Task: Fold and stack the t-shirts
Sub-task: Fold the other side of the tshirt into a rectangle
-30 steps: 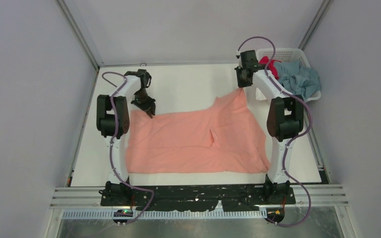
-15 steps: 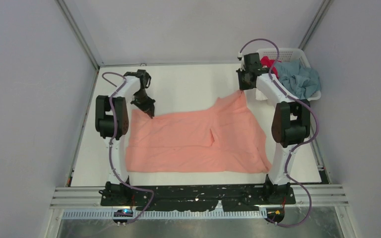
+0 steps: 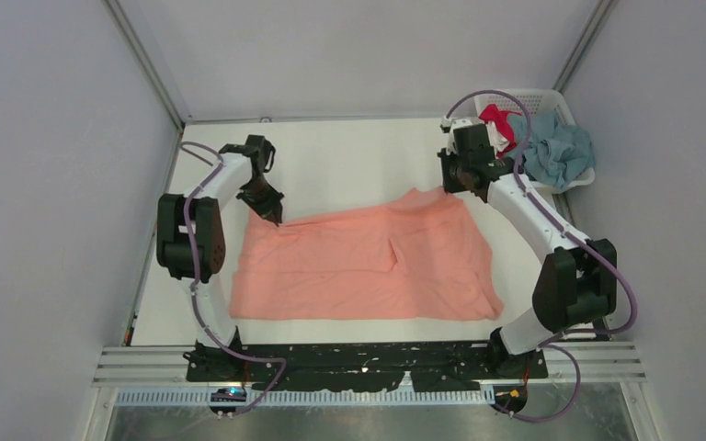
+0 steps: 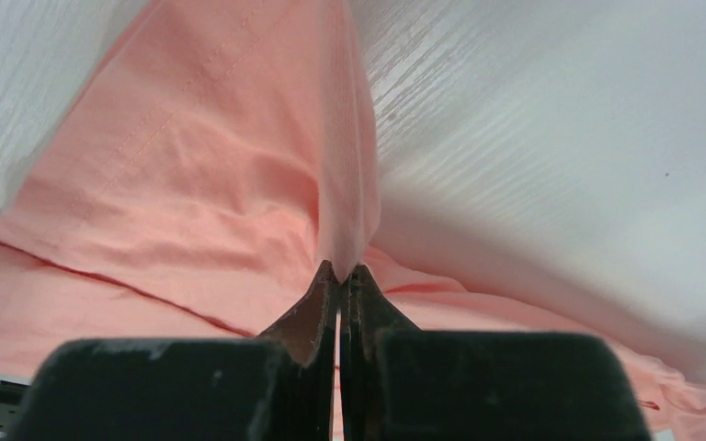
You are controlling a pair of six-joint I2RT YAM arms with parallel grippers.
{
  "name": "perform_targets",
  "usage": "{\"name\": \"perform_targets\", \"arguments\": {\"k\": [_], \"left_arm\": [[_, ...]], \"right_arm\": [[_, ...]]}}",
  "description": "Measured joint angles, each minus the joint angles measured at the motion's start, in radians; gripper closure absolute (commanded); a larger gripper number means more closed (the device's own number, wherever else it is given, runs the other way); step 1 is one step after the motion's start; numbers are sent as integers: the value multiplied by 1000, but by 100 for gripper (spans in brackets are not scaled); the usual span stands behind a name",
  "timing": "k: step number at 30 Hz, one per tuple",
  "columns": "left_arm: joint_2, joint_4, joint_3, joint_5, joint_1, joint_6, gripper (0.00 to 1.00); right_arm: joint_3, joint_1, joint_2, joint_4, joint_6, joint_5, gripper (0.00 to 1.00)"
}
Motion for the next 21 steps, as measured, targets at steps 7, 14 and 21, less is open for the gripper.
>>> {"name": "perform_targets", "arguments": {"k": [7, 14, 21], "left_arm": [[-140, 61, -163, -33, -19, -11, 100], [-222, 103, -283, -50, -47, -37, 100], [-339, 139, -404, -86, -79, -94, 100]], "right_arm": [[-83, 125, -146, -74, 34, 113, 93], [-89, 222, -236, -167, 71, 246, 94], [-129, 278, -339, -201, 143, 313, 95]]}}
